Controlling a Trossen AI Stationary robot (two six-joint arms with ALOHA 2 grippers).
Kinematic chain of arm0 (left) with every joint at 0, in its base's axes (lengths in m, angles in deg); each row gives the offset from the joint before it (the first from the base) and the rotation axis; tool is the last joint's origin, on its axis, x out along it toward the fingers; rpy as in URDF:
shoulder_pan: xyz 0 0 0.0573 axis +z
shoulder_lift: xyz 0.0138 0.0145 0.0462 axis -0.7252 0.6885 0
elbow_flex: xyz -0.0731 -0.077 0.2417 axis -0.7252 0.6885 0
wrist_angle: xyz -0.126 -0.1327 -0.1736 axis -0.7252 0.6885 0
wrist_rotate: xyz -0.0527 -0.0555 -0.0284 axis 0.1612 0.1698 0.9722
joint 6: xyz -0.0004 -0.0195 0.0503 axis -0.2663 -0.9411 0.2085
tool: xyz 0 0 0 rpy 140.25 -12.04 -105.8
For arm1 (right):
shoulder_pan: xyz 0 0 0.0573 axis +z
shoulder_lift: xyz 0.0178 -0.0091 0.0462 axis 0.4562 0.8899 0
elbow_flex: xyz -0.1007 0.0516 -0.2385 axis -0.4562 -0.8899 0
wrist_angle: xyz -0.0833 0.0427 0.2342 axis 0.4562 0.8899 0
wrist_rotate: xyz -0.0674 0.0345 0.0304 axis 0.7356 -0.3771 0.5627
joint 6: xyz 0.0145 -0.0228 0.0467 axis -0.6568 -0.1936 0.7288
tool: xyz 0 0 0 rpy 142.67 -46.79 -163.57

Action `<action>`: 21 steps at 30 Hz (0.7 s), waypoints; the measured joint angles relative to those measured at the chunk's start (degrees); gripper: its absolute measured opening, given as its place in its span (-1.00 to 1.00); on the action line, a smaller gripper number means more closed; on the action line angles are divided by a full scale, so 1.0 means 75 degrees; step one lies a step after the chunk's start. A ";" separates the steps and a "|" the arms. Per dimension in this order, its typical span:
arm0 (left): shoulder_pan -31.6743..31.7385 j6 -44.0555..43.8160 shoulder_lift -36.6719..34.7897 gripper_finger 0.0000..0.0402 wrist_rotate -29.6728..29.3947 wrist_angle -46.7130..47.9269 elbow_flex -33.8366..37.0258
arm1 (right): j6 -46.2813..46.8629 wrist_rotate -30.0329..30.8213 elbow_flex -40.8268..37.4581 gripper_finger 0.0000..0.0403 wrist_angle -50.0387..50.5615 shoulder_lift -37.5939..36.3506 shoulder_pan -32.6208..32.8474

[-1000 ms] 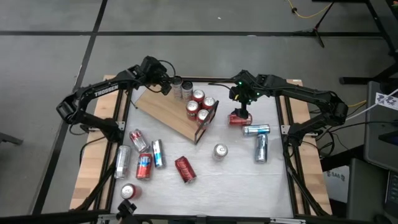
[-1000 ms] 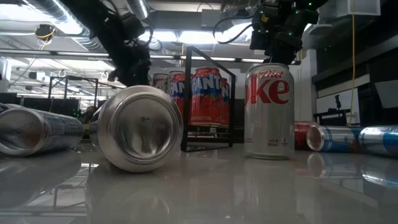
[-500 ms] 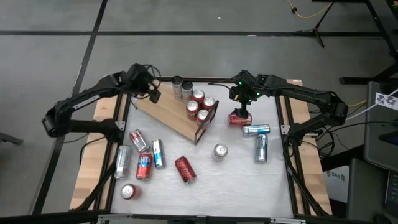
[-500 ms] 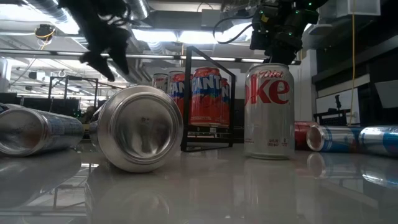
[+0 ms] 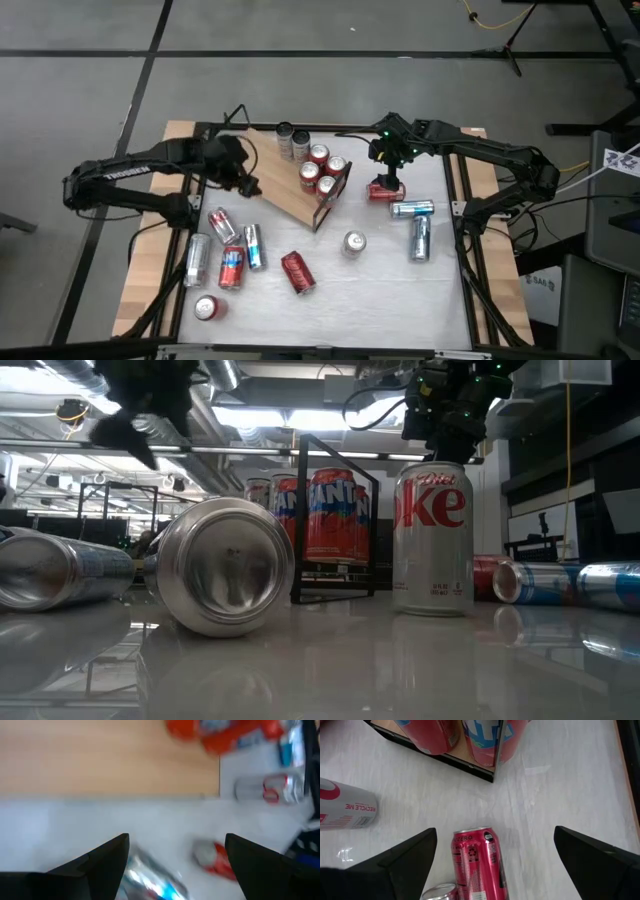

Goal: Pick and place cans onto a shelf
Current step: Put the pink and white soda can on the shelf aligned with the other right pink and white soda can

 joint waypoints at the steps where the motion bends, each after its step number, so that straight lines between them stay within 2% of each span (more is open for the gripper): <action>1: -0.0218 -0.0439 0.0000 0.60 0.0146 0.0137 0.0000 | 0.0003 0.0000 0.0000 0.94 0.0000 0.0000 0.0000; 6: -0.1393 -0.2818 0.0000 0.60 0.0957 0.0904 -0.0002 | 0.0004 0.0000 0.0000 0.94 0.0002 0.0000 -0.0001; 14: -0.3234 -0.5649 0.0073 0.60 0.0695 0.1670 -0.0003 | 0.0000 -0.0002 0.0000 0.94 -0.0001 0.0000 0.0000; 21: -0.4264 -0.7108 0.0521 0.60 0.0703 0.2149 -0.0003 | 0.0000 0.0000 0.0000 0.94 -0.0206 0.0000 0.0000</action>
